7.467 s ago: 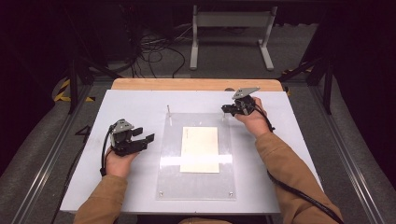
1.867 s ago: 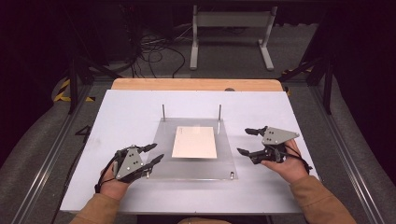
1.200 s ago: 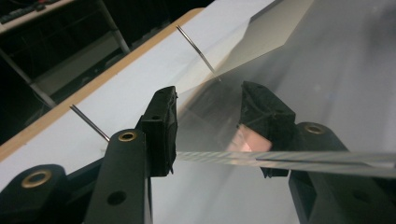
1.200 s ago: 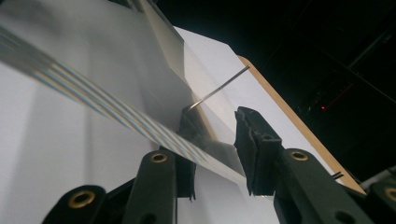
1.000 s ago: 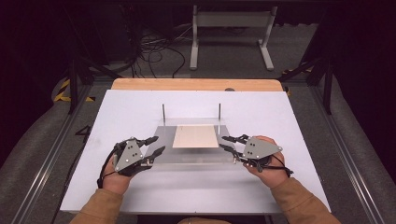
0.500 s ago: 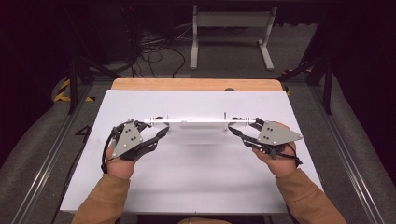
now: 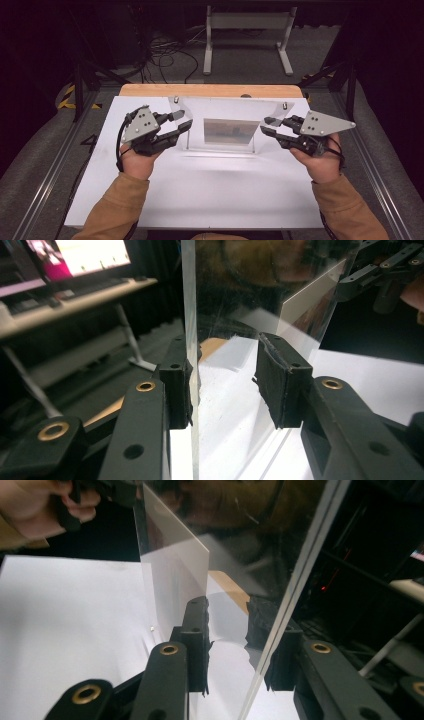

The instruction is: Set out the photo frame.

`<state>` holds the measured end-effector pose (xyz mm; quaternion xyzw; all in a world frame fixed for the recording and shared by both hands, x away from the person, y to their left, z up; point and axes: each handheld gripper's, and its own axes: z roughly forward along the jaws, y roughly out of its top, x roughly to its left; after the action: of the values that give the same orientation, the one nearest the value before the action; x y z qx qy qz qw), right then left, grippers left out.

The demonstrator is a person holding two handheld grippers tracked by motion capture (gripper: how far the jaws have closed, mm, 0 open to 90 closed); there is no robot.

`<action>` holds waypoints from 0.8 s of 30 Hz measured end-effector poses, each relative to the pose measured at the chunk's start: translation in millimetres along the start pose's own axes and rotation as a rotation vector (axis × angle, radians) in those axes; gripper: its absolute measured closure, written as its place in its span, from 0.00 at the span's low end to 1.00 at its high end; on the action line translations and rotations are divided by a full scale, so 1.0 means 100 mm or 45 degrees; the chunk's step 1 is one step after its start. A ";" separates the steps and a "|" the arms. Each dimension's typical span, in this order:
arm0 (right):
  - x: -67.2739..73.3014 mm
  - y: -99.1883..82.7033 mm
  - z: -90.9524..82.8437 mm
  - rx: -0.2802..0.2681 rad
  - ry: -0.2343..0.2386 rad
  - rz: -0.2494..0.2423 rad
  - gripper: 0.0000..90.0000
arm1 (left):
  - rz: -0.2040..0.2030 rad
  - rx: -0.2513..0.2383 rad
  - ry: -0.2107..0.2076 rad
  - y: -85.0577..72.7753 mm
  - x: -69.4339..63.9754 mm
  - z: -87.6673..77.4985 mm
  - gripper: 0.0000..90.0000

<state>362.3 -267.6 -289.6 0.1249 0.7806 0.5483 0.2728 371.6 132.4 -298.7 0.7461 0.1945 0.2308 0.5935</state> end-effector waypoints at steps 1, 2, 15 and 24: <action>-0.03 0.00 -0.01 0.001 0.002 0.022 0.76 | -0.029 0.003 -0.012 -0.01 0.02 0.04 0.67; -0.05 0.00 -0.01 0.004 0.003 0.038 0.76 | -0.056 0.013 -0.025 -0.02 0.04 0.08 0.67; -0.31 -0.20 0.08 0.032 0.000 0.181 0.74 | -0.169 0.048 -0.051 -0.05 0.24 0.40 0.65; -0.48 -0.23 0.17 0.031 -0.004 0.214 0.69 | -0.210 0.056 -0.028 -0.04 0.26 0.42 0.68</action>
<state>413.7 -286.8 -300.7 0.1941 0.7736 0.5595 0.2254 417.5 114.3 -307.2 0.7430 0.2539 0.1685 0.5960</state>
